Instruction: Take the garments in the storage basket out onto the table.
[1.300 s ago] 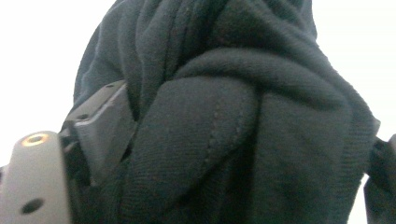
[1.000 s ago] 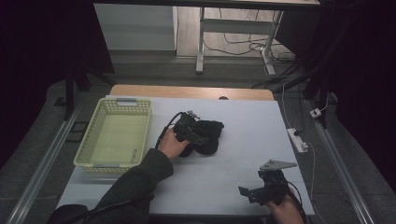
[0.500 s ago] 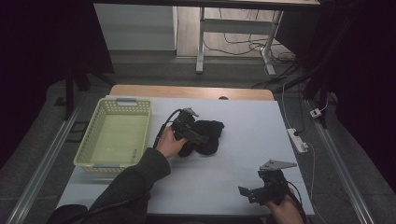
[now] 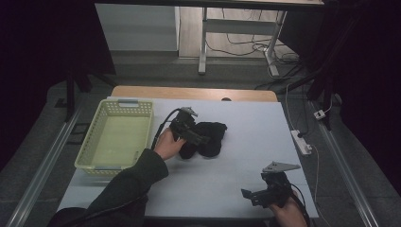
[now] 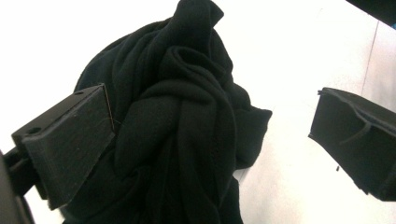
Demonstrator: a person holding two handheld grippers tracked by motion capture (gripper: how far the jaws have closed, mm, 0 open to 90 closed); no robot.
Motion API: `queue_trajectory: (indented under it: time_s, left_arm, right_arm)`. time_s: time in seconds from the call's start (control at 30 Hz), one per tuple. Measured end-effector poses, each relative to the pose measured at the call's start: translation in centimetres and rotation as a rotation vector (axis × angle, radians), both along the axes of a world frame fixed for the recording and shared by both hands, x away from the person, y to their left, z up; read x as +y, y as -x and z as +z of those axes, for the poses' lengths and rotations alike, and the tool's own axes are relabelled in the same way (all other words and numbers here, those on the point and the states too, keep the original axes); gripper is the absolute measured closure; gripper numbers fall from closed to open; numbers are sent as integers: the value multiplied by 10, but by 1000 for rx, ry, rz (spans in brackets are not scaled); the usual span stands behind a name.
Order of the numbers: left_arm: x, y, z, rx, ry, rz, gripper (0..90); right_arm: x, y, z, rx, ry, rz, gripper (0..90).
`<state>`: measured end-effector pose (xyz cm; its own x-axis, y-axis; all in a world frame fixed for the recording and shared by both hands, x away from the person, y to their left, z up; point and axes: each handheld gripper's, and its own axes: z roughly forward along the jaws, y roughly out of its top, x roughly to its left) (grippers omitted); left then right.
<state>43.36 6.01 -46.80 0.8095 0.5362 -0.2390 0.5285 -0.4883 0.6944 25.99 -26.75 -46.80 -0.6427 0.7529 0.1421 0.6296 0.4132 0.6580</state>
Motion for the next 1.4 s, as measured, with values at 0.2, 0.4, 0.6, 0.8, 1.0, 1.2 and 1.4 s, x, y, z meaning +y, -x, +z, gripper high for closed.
queue_trajectory:
  time_s: [0.2,0.4,0.6,0.8,1.0,1.2,1.4]
  left_arm:
    - [6,7,7,-11,14,-14,0]
    - [14,13,10,-9,32,-7,0]
    - [23,20,10,-4,49,-5,0]
    - [30,26,6,4,44,8,0]
    - [36,31,2,16,47,9,0]
    - [41,36,1,12,54,10,0]
    - [47,40,1,15,59,3,0]
  right_arm:
    - [0,0,0,1,0,-2,0]
    - [0,0,0,0,3,0,0]
    - [1,0,0,-1,4,0,0]
    - [1,0,0,-1,5,0,0]
    - [1,0,0,-2,7,0,0]
    - [0,0,0,-4,5,-2,0]
    - [0,1,1,-9,4,-2,0]
